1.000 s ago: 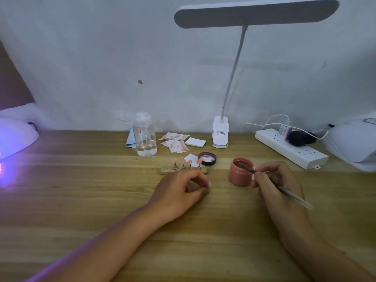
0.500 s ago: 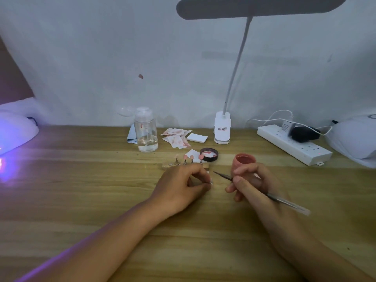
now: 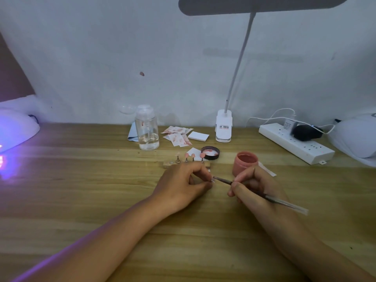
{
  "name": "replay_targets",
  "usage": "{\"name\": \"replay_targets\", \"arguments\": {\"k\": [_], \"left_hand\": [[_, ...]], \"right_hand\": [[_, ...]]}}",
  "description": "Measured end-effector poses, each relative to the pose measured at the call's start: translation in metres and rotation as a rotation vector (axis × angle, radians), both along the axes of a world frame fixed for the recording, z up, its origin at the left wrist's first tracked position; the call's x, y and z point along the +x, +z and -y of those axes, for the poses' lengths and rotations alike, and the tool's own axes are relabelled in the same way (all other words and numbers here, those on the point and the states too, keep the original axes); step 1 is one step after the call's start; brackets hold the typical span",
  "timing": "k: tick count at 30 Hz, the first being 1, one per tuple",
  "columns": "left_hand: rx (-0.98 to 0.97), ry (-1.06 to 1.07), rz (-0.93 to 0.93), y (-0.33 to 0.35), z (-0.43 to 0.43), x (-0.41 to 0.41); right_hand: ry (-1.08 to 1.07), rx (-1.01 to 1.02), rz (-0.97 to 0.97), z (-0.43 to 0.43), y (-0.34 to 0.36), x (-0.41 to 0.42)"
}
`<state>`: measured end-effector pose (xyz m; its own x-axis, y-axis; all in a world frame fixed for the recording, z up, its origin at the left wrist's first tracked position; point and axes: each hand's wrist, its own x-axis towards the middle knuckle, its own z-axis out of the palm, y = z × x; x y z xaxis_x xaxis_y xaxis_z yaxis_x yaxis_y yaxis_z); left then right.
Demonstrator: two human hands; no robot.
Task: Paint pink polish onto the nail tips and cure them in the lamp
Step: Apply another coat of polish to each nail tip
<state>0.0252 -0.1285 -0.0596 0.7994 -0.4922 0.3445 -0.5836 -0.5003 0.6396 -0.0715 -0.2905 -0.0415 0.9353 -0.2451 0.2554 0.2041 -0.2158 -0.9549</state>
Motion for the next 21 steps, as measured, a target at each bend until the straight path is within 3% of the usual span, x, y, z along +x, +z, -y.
{"name": "replay_targets", "arguments": {"k": [10, 21], "left_hand": [[0.001, 0.003, 0.001, 0.0007, 0.0002, -0.0001], [-0.004, 0.008, -0.025, -0.0006, -0.0007, 0.0007]], "right_hand": [[-0.004, -0.070, 0.000, -0.0009, 0.0008, -0.0005], [-0.045, 0.011, 0.028, -0.0016, 0.0027, -0.0029]]}}
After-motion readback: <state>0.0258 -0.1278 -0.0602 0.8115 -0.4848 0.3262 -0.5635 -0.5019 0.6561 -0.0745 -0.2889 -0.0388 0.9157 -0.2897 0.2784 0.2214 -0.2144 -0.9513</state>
